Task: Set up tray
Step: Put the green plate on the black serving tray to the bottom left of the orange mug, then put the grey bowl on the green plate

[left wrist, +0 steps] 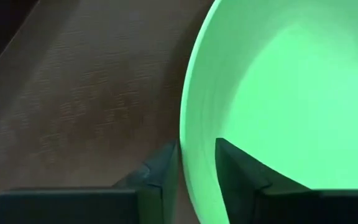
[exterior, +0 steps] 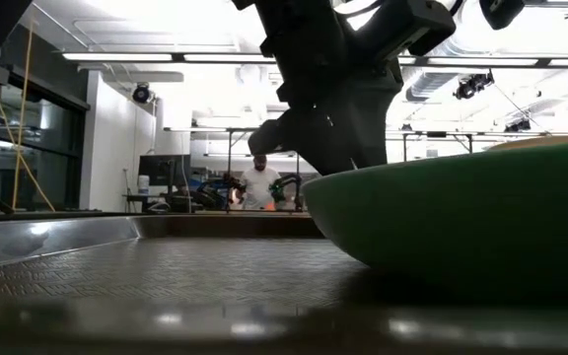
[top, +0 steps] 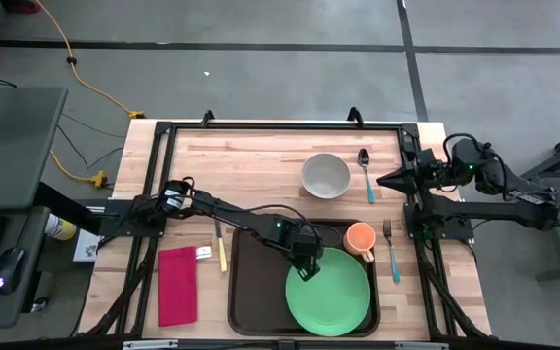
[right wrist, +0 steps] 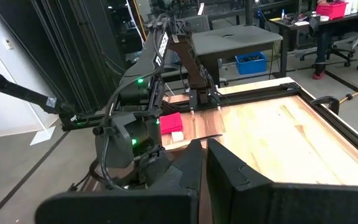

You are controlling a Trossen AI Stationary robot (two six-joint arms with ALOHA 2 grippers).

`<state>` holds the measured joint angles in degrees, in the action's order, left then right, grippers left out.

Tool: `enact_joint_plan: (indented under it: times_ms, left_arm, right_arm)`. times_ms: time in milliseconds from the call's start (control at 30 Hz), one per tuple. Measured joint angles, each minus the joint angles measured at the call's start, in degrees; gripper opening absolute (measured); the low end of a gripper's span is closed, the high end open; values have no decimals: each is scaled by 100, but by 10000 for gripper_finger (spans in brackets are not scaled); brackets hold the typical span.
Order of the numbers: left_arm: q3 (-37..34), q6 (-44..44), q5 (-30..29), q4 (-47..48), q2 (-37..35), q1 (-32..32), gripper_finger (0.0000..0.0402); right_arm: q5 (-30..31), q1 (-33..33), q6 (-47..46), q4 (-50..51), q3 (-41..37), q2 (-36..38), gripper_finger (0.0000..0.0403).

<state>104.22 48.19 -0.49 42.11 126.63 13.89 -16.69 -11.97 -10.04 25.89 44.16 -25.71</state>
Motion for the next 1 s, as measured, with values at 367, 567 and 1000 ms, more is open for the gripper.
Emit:
enact_joint_plan:
  times_ms: [367, 567, 1000]
  left_arm:
    - [898, -1630, -726, 1102, -69, -207, 177]
    - [1928, -5130, -1110, 1709, -90, -559, 170]
    - [2049, -7739, 3, 2069, -83, -2273, 120]
  right_arm:
    - [0, -1, 1, -2, 0, 0, 0]
    - [-2, 0, -35, -2, 0, 0, 0]
    - [-337, -2, -151, -4, 0, 0, 0]
